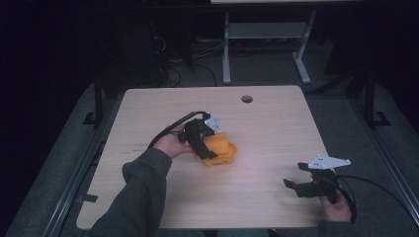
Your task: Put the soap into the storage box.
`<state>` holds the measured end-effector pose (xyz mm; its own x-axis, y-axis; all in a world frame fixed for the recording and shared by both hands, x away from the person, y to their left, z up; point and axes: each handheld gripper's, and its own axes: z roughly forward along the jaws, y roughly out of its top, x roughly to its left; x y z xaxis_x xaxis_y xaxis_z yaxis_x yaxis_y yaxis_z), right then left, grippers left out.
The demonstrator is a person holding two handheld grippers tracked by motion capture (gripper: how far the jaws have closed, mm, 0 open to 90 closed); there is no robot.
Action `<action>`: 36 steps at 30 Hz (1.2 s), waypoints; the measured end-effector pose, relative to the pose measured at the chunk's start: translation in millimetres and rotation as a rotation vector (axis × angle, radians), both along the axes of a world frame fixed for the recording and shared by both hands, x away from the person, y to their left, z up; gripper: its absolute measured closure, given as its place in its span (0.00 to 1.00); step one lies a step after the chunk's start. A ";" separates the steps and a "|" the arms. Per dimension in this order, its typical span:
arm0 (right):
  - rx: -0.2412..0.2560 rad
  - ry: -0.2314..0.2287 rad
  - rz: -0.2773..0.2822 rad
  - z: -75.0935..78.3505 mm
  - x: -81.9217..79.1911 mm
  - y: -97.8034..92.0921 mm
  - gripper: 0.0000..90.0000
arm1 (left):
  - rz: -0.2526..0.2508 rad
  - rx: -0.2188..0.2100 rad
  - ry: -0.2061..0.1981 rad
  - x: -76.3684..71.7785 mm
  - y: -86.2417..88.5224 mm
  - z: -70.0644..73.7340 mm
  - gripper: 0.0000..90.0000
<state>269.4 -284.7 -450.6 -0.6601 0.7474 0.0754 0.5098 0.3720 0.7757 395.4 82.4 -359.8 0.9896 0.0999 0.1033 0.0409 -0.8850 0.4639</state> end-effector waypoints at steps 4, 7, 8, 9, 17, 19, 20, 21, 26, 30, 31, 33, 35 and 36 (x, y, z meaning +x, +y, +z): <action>0.000 0.001 0.002 -0.1 0.2 0.1 0.15 | -0.005 0.011 0.003 3.1 -3.8 -1.5 0.23; -0.002 0.001 0.004 -0.4 0.5 -0.1 0.15 | -0.013 0.005 0.007 5.1 -6.6 -1.3 0.23; -0.003 0.002 0.004 -0.5 0.6 0.0 0.15 | -0.016 0.006 0.009 6.0 -8.0 -1.5 0.23; -0.003 0.002 0.004 -0.7 0.7 -0.1 0.15 | -0.015 0.004 0.009 6.6 -9.3 -2.2 0.23; -0.005 0.002 0.005 -0.8 0.7 -0.1 0.15 | -0.039 0.013 0.036 11.0 -16.6 -8.3 0.23; -0.005 0.002 0.006 -0.8 0.7 0.0 0.15 | -0.046 0.018 0.049 12.9 -17.8 -11.9 0.23; -0.005 0.002 0.006 -0.9 0.7 0.1 0.16 | -0.048 0.021 0.056 13.9 -18.8 -13.9 0.23; -0.005 0.004 0.006 -1.0 0.6 0.2 0.15 | -0.046 0.022 0.060 14.1 -19.5 -15.4 0.23; -0.005 0.007 0.006 -1.1 0.5 -0.5 0.15 | -0.050 0.016 0.066 17.1 -22.1 -19.5 0.23; -0.005 0.006 0.005 -1.2 0.6 -0.8 0.15 | -0.048 0.030 0.069 19.8 -22.3 -23.4 0.23; -0.005 0.011 0.004 -1.2 0.4 -0.6 0.15 | -0.043 0.030 0.067 20.8 -22.0 -24.8 0.23; -0.004 0.012 0.005 -1.2 0.2 -0.5 0.15 | -0.045 0.035 0.085 22.6 -21.7 -27.6 0.23; -0.005 0.011 0.006 -1.3 0.1 -0.8 0.16 | -0.052 0.038 0.088 23.2 -21.9 -29.2 0.23; -0.005 0.010 0.006 -1.4 0.2 -1.0 0.16 | -0.055 0.036 0.090 23.6 -21.9 -29.0 0.23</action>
